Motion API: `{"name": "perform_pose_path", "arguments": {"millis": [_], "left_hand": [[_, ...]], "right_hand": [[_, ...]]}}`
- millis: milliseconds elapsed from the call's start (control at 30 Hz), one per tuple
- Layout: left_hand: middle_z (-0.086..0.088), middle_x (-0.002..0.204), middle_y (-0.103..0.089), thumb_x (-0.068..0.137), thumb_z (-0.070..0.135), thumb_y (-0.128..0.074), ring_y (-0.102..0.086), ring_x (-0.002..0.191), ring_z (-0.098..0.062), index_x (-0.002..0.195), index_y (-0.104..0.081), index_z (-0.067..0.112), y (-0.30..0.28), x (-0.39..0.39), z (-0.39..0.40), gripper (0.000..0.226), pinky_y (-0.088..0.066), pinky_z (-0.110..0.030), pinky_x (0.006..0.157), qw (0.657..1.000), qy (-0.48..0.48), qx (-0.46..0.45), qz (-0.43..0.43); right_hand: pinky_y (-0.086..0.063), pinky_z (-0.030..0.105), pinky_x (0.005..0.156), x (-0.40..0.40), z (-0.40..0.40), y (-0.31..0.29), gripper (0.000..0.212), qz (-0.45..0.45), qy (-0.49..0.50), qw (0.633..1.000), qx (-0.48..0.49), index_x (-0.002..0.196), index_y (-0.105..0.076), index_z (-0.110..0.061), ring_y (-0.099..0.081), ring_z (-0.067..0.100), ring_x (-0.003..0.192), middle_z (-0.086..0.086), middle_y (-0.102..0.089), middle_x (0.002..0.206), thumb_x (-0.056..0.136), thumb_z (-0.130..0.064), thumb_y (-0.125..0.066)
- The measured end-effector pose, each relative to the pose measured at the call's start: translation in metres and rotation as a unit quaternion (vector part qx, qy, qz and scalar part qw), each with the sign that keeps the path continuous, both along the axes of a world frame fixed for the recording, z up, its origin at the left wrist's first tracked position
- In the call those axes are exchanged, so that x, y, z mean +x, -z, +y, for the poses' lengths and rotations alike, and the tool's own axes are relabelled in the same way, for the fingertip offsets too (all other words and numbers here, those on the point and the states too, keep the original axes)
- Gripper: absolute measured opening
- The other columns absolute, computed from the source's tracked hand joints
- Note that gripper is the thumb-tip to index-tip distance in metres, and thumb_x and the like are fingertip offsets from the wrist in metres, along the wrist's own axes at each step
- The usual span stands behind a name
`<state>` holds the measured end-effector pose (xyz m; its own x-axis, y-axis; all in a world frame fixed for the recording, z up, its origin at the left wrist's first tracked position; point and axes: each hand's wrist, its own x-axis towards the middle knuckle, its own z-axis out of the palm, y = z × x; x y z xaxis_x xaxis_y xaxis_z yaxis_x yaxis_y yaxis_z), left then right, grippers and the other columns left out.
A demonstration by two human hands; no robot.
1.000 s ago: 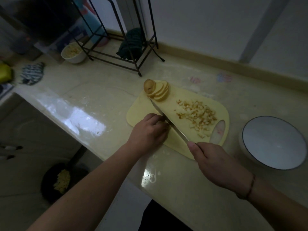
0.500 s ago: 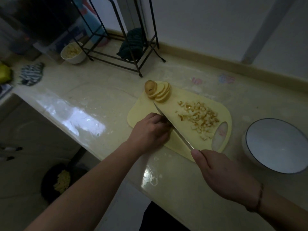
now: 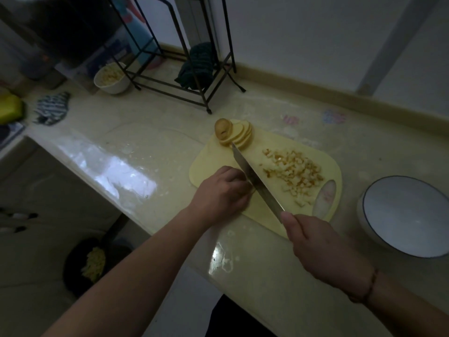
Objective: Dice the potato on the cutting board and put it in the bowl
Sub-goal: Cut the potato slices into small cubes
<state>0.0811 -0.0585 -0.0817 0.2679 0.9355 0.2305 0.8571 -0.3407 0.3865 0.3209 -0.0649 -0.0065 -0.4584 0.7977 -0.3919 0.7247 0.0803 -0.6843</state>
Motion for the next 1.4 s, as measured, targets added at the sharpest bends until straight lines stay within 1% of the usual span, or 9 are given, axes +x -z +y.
{"name": "perform_pose_path", "arguments": {"millis": [67, 300, 567, 767, 833, 967, 1100, 1267, 1400], "left_hand": [[-0.009, 0.102, -0.068, 0.089, 0.032, -0.061, -0.063, 0.095, -0.029, 0.096, -0.077, 0.012, -0.001, 0.0, -0.002, 0.027, -0.057, -0.038, 0.065, 1.0, 0.006, 0.011, 0.003], [-0.012, 0.1, -0.066, 0.091, 0.029, -0.062, -0.062, 0.093, -0.031, 0.095, -0.075, 0.007, 0.003, -0.002, -0.005, 0.025, -0.056, -0.041, 0.069, 1.0, -0.006, 0.016, -0.005], [-0.012, 0.09, -0.065, 0.089, 0.027, -0.062, -0.061, 0.086, -0.031, 0.093, -0.077, 0.007, 0.0, -0.001, -0.003, 0.025, -0.053, -0.036, 0.072, 1.0, 0.003, 0.026, -0.017], [-0.01, 0.092, -0.065, 0.085, 0.023, -0.065, -0.059, 0.088, -0.027, 0.095, -0.078, 0.008, 0.001, -0.003, -0.002, 0.022, -0.05, -0.032, 0.076, 0.999, 0.004, 0.023, -0.029], [-0.01, 0.094, -0.066, 0.086, 0.024, -0.064, -0.059, 0.089, -0.027, 0.096, -0.077, 0.007, 0.001, -0.004, -0.001, 0.023, -0.049, -0.032, 0.078, 0.999, 0.017, 0.023, -0.02], [-0.01, 0.098, -0.067, 0.09, 0.029, -0.063, -0.062, 0.092, -0.029, 0.097, -0.077, 0.009, 0.002, -0.01, 0.001, 0.025, -0.055, -0.039, 0.073, 1.0, 0.022, 0.008, -0.009], [-0.009, 0.101, -0.067, 0.09, 0.03, -0.063, -0.06, 0.096, -0.025, 0.1, -0.077, 0.01, 0.002, -0.009, -0.001, 0.027, -0.053, -0.033, 0.077, 1.0, 0.018, 0.004, -0.012], [-0.009, 0.102, -0.067, 0.09, 0.033, -0.062, -0.06, 0.096, -0.024, 0.1, -0.078, 0.01, 0.002, -0.009, 0.0, 0.029, -0.05, -0.029, 0.079, 1.0, 0.009, -0.011, -0.028], [-0.009, 0.102, -0.067, 0.091, 0.032, -0.061, -0.06, 0.096, -0.023, 0.1, -0.078, 0.009, 0.001, -0.011, 0.0, 0.03, -0.049, -0.03, 0.082, 0.999, 0.015, -0.022, -0.037]], "right_hand": [[-0.037, 0.031, 0.063, -0.001, -0.002, -0.002, 0.051, 0.012, 0.0, 1.0, 0.007, 0.063, -0.046, -0.018, -0.048, 0.01, 0.059, -0.004, -0.049, 0.059, 0.096, -0.051, -0.025], [-0.035, 0.034, 0.064, -0.004, 0.0, 0.003, 0.053, 0.033, -0.015, 0.999, 0.018, 0.063, -0.046, -0.013, -0.049, 0.013, 0.059, 0.0, -0.049, 0.057, 0.096, -0.05, -0.028], [-0.038, 0.027, 0.062, 0.015, -0.018, 0.005, 0.061, 0.02, -0.013, 0.999, 0.021, 0.065, -0.049, -0.016, -0.052, 0.014, 0.062, 0.005, -0.052, 0.06, 0.083, -0.065, -0.016], [-0.035, 0.023, 0.06, -0.013, 0.001, 0.009, 0.05, 0.011, -0.014, 1.0, -0.002, 0.065, -0.046, -0.019, -0.049, 0.009, 0.06, -0.003, -0.051, 0.062, 0.097, -0.051, -0.025], [-0.036, 0.03, 0.065, -0.02, 0.01, 0.012, 0.05, 0.004, -0.019, 1.0, -0.004, 0.064, -0.047, -0.018, -0.051, 0.012, 0.064, -0.002, -0.053, 0.064, 0.099, -0.048, -0.026], [-0.03, 0.023, 0.051, -0.008, 0.02, 0.01, 0.051, 0.023, 0.006, 0.996, -0.087, 0.069, -0.05, -0.018, -0.043, 0.005, 0.051, -0.003, -0.049, 0.061, 0.098, -0.052, -0.024], [-0.031, 0.02, 0.037, 0.0, 0.019, 0.004, 0.054, 0.042, 0.031, 0.987, -0.151, 0.073, -0.048, -0.014, -0.037, 0.003, 0.034, 0.0, -0.046, 0.057, 0.096, -0.056, -0.024], [-0.029, 0.021, 0.036, 0.0, 0.015, 0.005, 0.054, 0.059, 0.046, 0.985, -0.157, 0.072, -0.047, -0.014, -0.035, 0.005, 0.035, -0.001, -0.045, 0.054, 0.095, -0.058, -0.026], [-0.022, 0.02, 0.043, 0.003, 0.02, 0.002, 0.052, 0.1, 0.114, 0.94, -0.306, 0.07, -0.043, -0.018, -0.027, 0.013, 0.041, -0.002, -0.036, 0.051, 0.091, -0.065, -0.03]]}}
